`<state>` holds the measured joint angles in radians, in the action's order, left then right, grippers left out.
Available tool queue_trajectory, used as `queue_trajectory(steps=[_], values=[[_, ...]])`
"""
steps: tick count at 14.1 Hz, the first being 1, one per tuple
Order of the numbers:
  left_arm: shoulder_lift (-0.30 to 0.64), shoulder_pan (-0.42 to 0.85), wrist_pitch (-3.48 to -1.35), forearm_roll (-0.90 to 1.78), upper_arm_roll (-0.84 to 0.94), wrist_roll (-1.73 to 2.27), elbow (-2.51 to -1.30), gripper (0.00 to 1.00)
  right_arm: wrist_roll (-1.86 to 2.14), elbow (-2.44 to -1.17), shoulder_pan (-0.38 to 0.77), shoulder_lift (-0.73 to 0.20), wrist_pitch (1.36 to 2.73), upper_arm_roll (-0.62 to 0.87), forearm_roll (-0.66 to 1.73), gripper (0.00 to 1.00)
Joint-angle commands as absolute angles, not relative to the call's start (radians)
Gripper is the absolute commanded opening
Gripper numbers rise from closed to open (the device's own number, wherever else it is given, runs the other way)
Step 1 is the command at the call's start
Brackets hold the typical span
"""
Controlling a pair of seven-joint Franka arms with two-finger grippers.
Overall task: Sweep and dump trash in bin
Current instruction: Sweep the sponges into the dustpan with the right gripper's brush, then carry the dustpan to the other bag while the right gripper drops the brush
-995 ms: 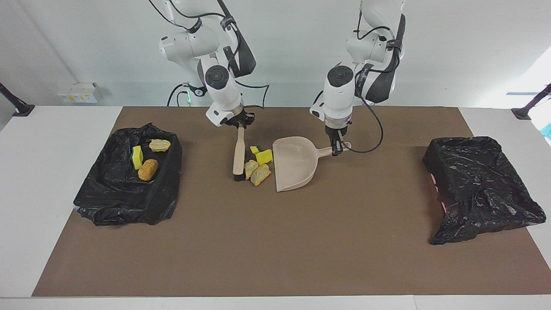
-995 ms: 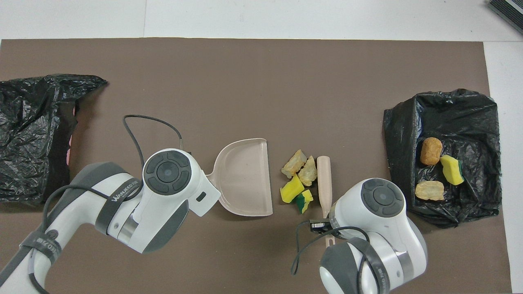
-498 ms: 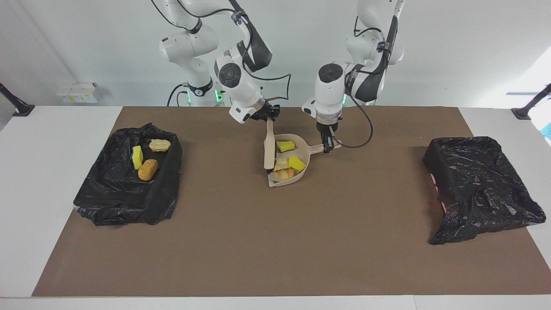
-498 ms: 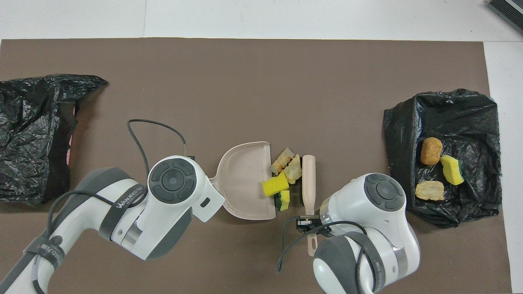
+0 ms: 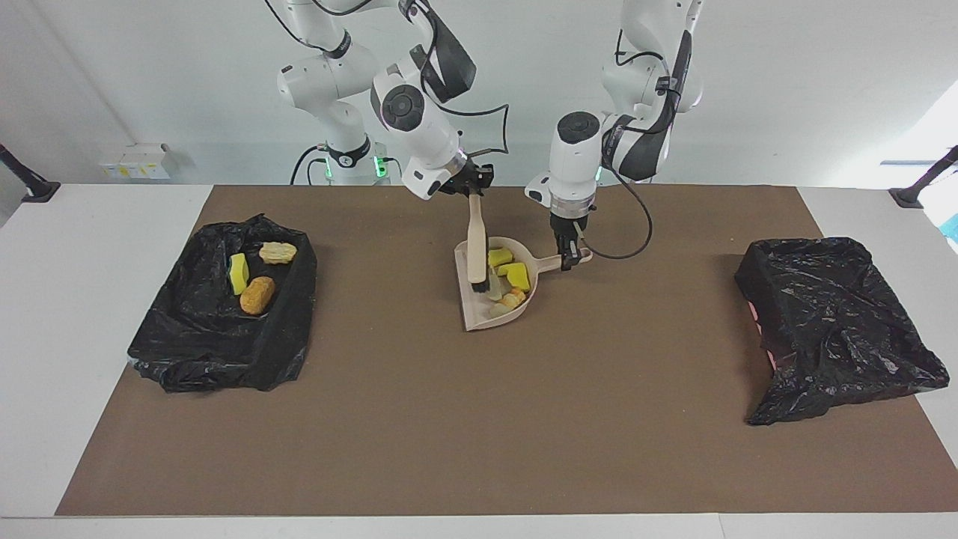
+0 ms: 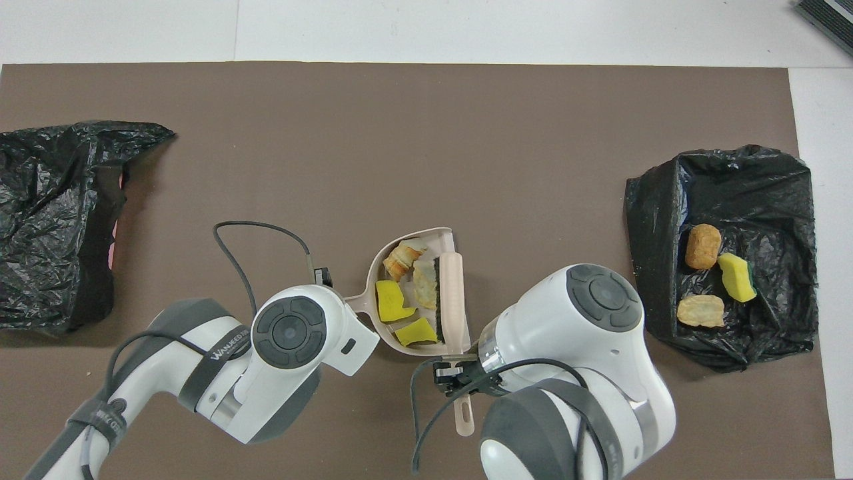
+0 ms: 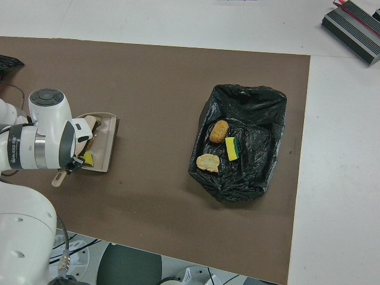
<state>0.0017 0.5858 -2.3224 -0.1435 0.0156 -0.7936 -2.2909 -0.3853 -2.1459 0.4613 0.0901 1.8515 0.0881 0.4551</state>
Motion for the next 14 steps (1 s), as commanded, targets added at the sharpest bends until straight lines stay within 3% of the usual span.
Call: queue_trajectory(steps=[1, 4, 6, 9, 14], values=[[0.021, 0.535, -2.339, -0.117, 0.011, -0.796, -2.270, 0.00, -0.477, -2.077, 0.446, 0.133, 1.743, 0.095, 0.329, 0.00], [0.044, 0.470, -2.329, -0.054, 0.009, -0.900, -2.223, 0.00, -0.494, -2.095, 0.428, 0.216, 1.672, 0.100, 0.319, 0.00], [0.048, 0.405, -2.297, -0.002, 0.009, -1.029, -2.177, 0.00, -0.508, -2.172, 0.446, 0.261, 1.698, 0.107, 0.319, 0.00], [0.061, 0.313, -2.188, 0.077, 0.008, -1.173, -2.080, 0.00, -0.558, -2.255, 0.552, 0.239, 1.823, 0.107, 0.321, 0.00], [0.081, 0.178, -2.088, 0.156, 0.011, -1.363, -1.988, 0.00, -0.689, -2.264, 0.695, 0.117, 2.008, 0.109, 0.324, 0.00]])
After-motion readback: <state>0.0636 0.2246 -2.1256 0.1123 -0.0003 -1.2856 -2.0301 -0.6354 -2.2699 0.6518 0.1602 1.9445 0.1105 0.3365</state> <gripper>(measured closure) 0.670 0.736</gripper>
